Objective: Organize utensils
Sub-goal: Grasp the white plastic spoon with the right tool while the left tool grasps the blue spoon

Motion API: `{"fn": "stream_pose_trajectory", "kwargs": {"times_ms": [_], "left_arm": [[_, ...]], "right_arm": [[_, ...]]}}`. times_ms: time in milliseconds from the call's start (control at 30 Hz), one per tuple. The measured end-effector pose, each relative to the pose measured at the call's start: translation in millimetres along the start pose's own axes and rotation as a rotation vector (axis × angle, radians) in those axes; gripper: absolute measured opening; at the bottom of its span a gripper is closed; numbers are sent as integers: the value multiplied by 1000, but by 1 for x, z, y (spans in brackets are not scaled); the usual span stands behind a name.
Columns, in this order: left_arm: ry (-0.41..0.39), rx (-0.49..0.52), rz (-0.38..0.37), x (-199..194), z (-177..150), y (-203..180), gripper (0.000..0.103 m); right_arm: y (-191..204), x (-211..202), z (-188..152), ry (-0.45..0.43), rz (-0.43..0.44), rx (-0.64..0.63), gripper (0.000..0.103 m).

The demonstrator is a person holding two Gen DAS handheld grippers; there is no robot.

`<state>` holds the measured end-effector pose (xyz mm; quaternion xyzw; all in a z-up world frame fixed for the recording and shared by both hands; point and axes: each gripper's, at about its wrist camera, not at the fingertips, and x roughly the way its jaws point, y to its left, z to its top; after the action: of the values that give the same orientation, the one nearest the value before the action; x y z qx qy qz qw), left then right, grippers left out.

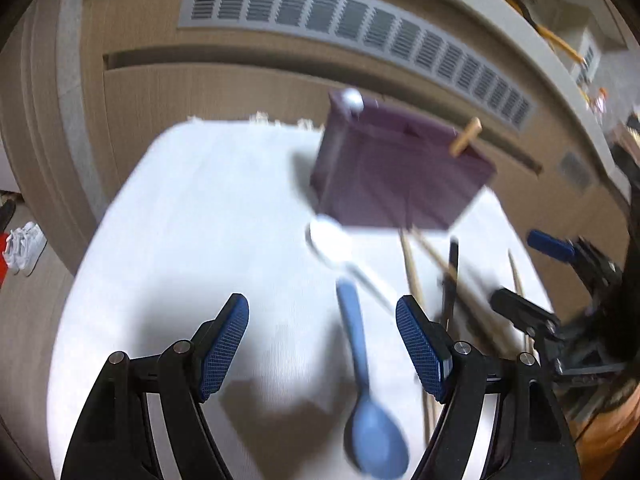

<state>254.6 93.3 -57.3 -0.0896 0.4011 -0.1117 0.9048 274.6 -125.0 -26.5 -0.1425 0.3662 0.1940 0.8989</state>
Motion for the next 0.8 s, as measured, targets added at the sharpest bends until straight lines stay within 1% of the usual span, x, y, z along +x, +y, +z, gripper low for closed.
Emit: {"fn": "stream_pose_trajectory", "kwargs": {"times_ms": [100, 167, 200, 233, 300, 367, 467, 567, 600, 633, 700, 800], "left_arm": [[27, 31, -12, -3, -24, -5, 76], [31, 42, -12, -8, -35, -5, 76], [29, 45, -2, -11, -39, -5, 76], [25, 47, 10, -14, -42, -4, 76], [11, 45, 20, -18, -41, -2, 77], [-6, 33, 20, -24, -39, 1, 78], [-31, 15, 16, -33, -39, 8, 82], [-38, 1, 11, -37, -41, 15, 82], [-38, -3, 7, -37, -42, 17, 82], [-37, -5, 5, -37, -43, 18, 82], [-30, -8, -2, -35, -44, 19, 82], [-14, -12, -19, -31, -46, 18, 82]], "right_arm": [[10, 10, -5, 40, 40, 21, 98], [21, 19, 0, 60, 70, 17, 82], [28, 26, 4, 82, 93, -1, 61], [33, 32, 9, 100, 110, -14, 43], [47, 46, 20, 127, 150, -42, 32], [56, 57, 27, 136, 156, -56, 30], [64, 78, 38, 169, 164, -53, 23], [64, 95, 44, 202, 161, -30, 19], [63, 100, 46, 214, 165, -26, 17], [63, 103, 46, 229, 176, -16, 11], [64, 100, 46, 230, 180, -18, 8], [61, 83, 48, 208, 203, -5, 8]]}}
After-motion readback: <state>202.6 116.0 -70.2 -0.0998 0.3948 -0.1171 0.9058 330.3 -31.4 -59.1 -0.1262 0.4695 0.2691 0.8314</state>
